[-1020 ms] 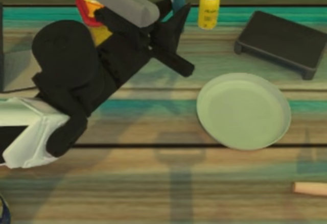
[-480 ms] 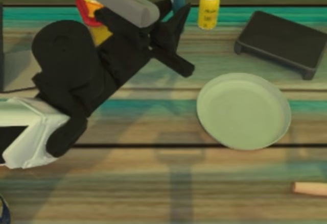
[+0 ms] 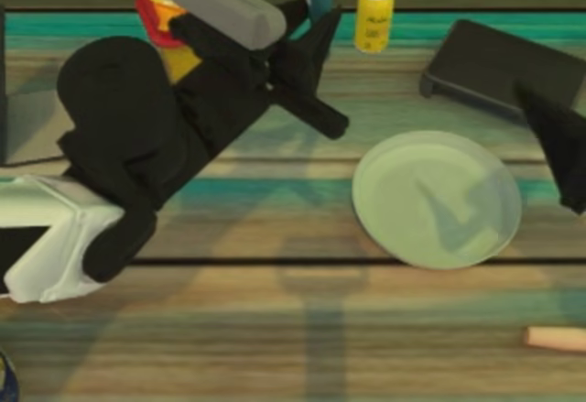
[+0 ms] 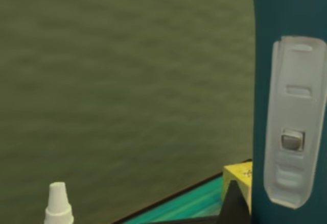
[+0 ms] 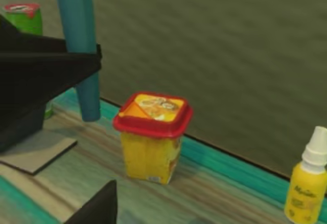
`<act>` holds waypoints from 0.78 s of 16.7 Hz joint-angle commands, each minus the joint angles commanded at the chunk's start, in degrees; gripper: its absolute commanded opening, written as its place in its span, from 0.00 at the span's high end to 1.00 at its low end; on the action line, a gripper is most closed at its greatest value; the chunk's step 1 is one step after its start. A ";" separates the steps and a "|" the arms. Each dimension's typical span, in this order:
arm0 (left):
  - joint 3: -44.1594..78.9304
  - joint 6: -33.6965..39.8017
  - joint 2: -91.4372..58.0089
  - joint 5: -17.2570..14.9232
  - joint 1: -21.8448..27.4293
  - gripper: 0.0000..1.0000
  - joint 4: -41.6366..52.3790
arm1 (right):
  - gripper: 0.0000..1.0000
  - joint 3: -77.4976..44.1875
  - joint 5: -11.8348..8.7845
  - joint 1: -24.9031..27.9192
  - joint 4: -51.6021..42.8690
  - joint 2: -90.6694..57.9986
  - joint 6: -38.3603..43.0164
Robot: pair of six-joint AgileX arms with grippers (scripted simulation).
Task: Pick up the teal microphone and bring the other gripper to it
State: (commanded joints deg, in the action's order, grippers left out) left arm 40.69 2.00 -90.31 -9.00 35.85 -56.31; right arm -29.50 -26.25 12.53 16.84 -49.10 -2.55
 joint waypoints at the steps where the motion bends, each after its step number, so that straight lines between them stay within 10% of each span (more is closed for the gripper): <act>1: 0.00 0.00 0.00 0.00 0.00 1.00 0.00 | 0.00 -2.69 -2.45 1.18 1.52 -4.86 -0.19; 7: 0.00 0.00 0.00 0.00 0.00 1.00 0.00 | 0.00 -15.62 -13.54 6.52 9.13 -24.38 -1.31; 13: 0.00 0.00 0.00 0.00 0.00 1.00 0.00 | 0.00 -18.02 -15.46 7.46 10.63 -27.55 -1.62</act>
State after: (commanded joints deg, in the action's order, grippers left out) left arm 40.69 2.00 -90.31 -9.00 35.85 -56.31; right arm -47.52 -41.71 19.99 27.47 -76.65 -4.18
